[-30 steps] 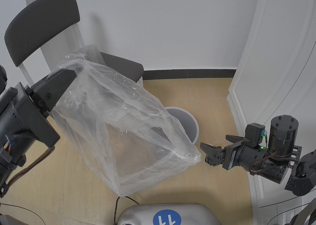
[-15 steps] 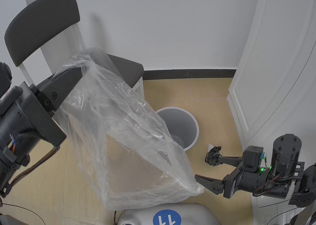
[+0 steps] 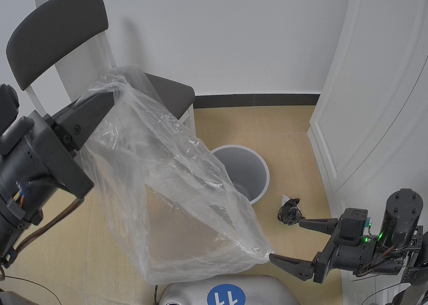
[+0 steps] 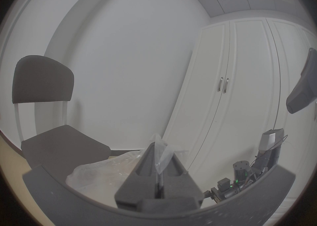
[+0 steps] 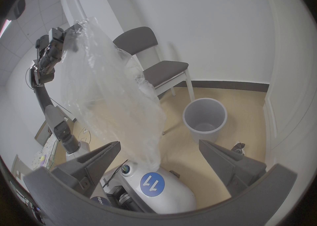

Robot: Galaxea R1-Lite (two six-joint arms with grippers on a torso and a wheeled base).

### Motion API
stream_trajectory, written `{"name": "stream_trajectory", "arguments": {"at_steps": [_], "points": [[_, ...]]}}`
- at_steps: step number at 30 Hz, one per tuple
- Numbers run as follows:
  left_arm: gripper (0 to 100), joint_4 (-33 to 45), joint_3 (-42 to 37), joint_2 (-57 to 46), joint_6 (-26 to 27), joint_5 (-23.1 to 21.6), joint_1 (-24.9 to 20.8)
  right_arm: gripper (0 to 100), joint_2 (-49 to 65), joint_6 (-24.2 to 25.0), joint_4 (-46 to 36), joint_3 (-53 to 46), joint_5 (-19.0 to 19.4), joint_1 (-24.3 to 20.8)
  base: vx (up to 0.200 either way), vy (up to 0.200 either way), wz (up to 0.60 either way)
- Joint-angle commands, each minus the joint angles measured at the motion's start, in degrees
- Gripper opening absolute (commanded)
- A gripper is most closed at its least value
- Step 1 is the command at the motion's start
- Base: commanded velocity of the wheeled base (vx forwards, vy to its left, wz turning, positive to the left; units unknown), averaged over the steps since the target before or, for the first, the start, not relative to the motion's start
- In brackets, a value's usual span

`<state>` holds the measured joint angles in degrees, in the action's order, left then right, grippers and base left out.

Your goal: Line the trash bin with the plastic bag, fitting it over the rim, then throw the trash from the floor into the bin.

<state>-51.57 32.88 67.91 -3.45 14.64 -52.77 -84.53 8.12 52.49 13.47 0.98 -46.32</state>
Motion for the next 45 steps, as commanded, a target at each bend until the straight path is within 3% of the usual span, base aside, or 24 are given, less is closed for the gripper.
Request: {"name": "stream_trajectory", "arguments": {"at_steps": [1, 6, 9, 12, 25, 45], "points": [[0, 0.0, -0.1, 0.2, 0.0, 0.0, 0.0, 100, 1.0, -0.2, 0.0, -1.0, 0.3, -2.3, 0.000, 0.000, 0.00], [0, -0.8, -0.3, 0.2, 0.2, 0.0, 0.0, 100, -2.7, 0.3, 0.9, -0.5, -0.2, -1.0, 0.000, 0.000, 0.00], [0, -1.3, -0.2, 0.1, 0.2, 0.0, 0.0, 100, -5.5, 0.5, 0.9, 1.6, 0.3, 3.4, 0.000, 0.000, 0.00], [0, -2.0, -0.4, 0.0, 0.3, 0.0, 0.0, 100, -7.9, 0.7, 1.0, 2.4, 0.2, 4.8, 0.000, 0.000, 0.00], [0, -2.0, -0.5, -0.2, 0.5, 0.0, -0.8, 100, -15.1, 9.0, 7.8, 6.6, -2.6, 4.8, 0.000, 0.000, 0.00], [0, -2.0, -0.5, -0.6, 0.8, 0.0, -0.8, 100, -19.4, 9.6, 9.7, 8.4, -5.0, 5.5, 0.000, 0.000, 0.00]]}}
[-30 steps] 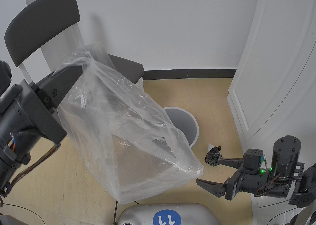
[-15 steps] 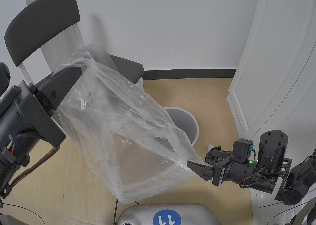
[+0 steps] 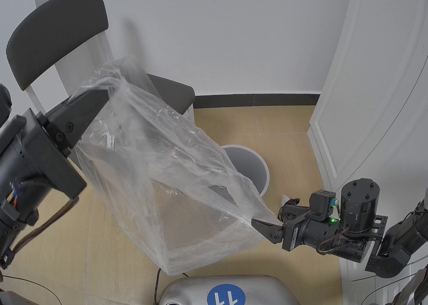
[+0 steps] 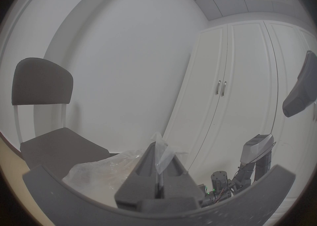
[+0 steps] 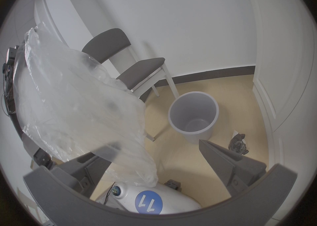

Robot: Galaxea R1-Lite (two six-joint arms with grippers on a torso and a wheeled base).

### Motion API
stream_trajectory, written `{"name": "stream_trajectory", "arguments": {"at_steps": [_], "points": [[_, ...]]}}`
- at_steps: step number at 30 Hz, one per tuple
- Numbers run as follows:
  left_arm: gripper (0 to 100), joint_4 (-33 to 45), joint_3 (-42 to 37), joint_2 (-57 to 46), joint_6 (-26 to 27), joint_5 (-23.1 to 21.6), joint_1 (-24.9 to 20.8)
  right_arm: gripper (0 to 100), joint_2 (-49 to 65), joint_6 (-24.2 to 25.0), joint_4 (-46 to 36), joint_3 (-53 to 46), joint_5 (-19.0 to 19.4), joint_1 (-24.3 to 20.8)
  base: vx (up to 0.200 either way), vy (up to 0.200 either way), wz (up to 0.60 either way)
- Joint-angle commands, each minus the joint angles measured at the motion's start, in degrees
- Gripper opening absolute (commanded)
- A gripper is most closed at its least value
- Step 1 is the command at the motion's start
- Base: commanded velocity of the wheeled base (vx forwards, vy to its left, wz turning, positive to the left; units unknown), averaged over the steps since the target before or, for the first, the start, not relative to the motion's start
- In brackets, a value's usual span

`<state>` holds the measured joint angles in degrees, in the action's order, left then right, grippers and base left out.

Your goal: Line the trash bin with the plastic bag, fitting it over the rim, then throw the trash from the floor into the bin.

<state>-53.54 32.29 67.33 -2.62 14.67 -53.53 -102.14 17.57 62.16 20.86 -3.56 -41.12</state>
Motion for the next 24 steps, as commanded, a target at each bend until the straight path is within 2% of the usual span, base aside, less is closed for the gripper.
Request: {"name": "stream_trajectory", "arguments": {"at_steps": [1, 10, 12, 24], "points": [[0, -0.1, 0.1, 0.0, 0.0, 0.0, 0.0, 100, -2.2, 0.8, 0.2, 1.3, -0.7, 0.6, 0.000, 0.000, 0.00], [0, -0.1, 0.1, 0.0, 0.0, 0.0, 0.0, 100, -3.8, 4.1, 1.2, 4.3, -2.0, 0.9, 0.000, 0.000, 0.00], [0, -0.1, 0.1, 0.0, 0.0, 0.0, 0.0, 100, -5.4, 6.3, 2.4, 6.1, -4.3, 0.8, 0.000, 0.000, 0.00], [0, -0.1, 0.2, 0.0, 0.0, 0.0, 0.0, 100, -7.3, 7.0, 4.5, 6.7, -4.9, 0.9, 0.000, 0.000, 0.00]]}}
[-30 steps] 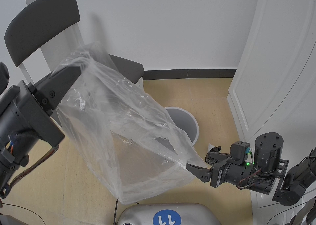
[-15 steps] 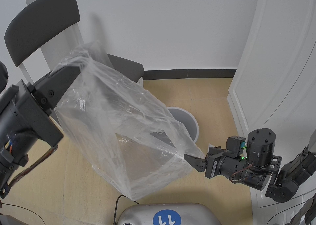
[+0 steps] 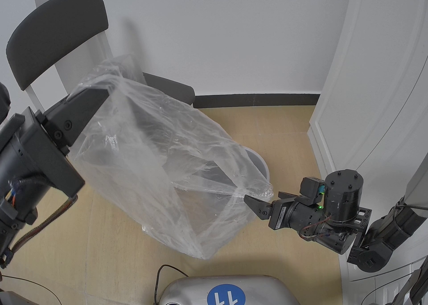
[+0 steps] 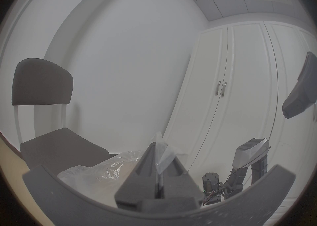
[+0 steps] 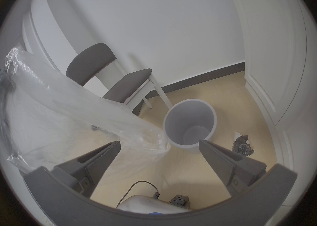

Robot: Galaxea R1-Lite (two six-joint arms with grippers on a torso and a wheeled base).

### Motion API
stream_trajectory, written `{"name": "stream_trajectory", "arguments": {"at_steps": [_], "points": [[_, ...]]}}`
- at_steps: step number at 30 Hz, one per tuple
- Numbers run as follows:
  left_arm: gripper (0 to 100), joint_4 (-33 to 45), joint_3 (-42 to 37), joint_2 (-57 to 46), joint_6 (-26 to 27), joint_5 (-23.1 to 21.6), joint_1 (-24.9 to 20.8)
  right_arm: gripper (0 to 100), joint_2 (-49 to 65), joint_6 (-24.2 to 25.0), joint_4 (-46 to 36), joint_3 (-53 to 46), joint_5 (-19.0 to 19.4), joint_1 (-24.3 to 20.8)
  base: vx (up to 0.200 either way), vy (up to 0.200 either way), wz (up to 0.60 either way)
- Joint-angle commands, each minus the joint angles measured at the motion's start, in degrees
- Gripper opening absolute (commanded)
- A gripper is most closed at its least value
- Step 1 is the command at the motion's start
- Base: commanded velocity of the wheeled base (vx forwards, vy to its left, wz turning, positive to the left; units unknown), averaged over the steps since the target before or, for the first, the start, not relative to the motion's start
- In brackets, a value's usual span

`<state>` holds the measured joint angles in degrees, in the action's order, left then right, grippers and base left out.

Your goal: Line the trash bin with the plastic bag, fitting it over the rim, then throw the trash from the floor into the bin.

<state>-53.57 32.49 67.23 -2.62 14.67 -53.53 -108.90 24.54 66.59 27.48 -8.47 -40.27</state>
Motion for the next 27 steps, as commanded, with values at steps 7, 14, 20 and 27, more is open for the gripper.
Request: {"name": "stream_trajectory", "arguments": {"at_steps": [7, 14, 20, 27], "points": [[0, 0.0, -0.1, 0.0, 0.0, 0.0, 0.0, 100, -0.5, 1.1, 0.0, 0.6, 0.0, -0.1, 0.000, 0.000, 0.00], [0, 0.0, -0.1, 0.0, 0.0, 0.0, 0.0, 100, -0.4, 1.1, 0.0, 0.5, 0.0, -0.2, 0.000, 0.000, 0.00], [0, 0.0, -0.1, 0.0, 0.1, 0.0, -0.1, 100, -0.2, 1.1, 0.0, 0.4, 0.0, -0.2, 0.000, 0.000, 0.00], [0, 0.0, -0.1, 0.1, 0.2, 0.1, 0.1, 100, 3.2, 0.6, -1.1, -0.6, -0.1, -0.1, 0.000, 0.000, 0.00]]}}
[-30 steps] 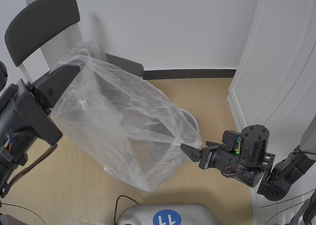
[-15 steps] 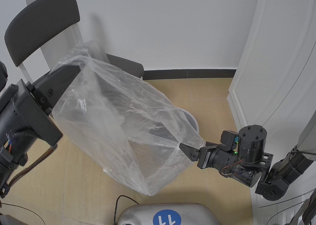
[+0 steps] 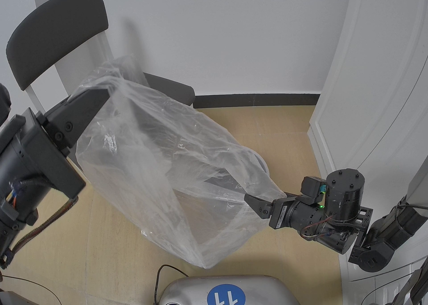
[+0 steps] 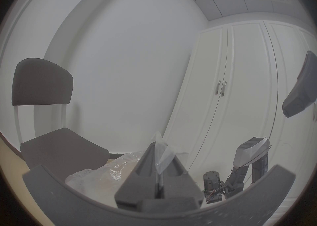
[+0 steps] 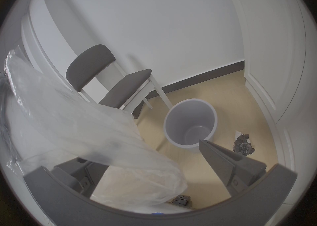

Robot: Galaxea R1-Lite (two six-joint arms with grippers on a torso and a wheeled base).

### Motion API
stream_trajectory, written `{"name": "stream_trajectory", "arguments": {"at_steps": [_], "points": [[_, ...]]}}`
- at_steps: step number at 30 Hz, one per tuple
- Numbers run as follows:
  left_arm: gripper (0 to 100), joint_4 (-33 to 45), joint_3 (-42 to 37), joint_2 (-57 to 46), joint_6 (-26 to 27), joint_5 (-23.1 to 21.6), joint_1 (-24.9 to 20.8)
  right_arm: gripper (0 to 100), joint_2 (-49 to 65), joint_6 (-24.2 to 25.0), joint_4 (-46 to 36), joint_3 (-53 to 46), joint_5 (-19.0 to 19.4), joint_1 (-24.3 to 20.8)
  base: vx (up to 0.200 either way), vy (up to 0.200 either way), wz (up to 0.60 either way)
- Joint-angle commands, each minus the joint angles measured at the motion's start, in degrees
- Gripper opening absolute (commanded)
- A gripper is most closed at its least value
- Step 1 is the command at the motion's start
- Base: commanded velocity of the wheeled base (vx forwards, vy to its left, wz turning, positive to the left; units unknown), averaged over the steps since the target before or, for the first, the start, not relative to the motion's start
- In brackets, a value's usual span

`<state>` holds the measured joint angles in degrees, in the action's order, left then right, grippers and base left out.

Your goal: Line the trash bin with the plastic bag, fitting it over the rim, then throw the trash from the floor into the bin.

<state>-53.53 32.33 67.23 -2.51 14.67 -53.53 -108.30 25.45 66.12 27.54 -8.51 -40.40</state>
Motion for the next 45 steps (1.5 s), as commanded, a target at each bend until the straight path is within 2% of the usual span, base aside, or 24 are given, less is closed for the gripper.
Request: {"name": "stream_trajectory", "arguments": {"at_steps": [1, 14, 25, 26, 45], "points": [[0, 0.0, 0.0, 0.1, 0.0, 0.1, 0.1, 100, 3.2, -0.5, -0.9, -0.9, 0.1, 0.1, 0.000, 0.000, 0.00], [0, 0.0, 0.0, 0.1, 0.0, 0.2, 0.2, 100, 7.1, -2.6, -6.6, -1.7, 0.8, 1.5, 0.000, 0.000, 0.00], [0, 0.0, 0.0, 0.1, 0.0, 0.2, 0.1, 100, 5.6, -2.6, -6.5, -1.7, 0.8, 1.4, 0.000, 0.000, 0.00], [0, 0.0, 0.0, 0.1, 0.0, 0.2, 0.1, 0, 5.6, -2.6, -6.5, -1.7, 0.8, 1.4, 0.000, 0.000, 0.00], [0, 0.4, -1.0, 0.9, 0.1, 0.4, 0.4, 0, 6.3, -2.6, -6.7, -0.9, -0.1, 1.5, 0.000, 0.000, 0.00]]}}
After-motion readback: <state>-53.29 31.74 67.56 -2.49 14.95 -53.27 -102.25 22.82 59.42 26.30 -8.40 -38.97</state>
